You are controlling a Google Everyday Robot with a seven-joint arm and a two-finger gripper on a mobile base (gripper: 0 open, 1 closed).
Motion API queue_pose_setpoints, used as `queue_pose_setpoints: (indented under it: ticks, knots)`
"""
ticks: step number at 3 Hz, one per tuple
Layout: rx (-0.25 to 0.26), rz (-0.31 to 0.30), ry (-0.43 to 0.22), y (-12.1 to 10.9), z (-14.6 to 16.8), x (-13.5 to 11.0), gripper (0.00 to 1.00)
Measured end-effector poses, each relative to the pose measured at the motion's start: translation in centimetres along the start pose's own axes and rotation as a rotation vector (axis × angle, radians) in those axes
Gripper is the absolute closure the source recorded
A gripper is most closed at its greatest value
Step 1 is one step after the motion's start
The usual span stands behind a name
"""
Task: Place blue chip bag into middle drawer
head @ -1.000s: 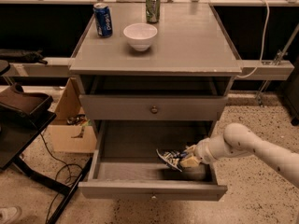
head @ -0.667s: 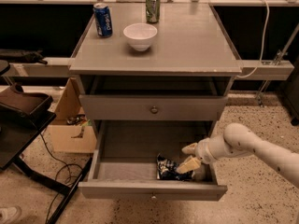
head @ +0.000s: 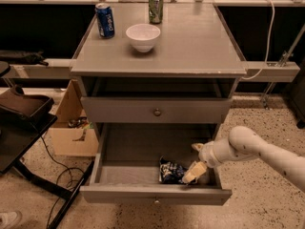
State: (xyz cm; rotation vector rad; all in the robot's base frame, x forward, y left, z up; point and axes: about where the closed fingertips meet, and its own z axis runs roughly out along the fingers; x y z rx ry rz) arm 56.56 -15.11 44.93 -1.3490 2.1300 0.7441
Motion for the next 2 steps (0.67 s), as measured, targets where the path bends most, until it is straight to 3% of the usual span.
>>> queue_pose_setpoints:
  ticks: [1, 2]
  knots:
    - [-0.008, -0.04, 0.0, 1.3, -2.5, -2.1, 0.0]
    - [-0.009, -0.099, 0.039, 4.5, -6.4, -4.3, 0.0]
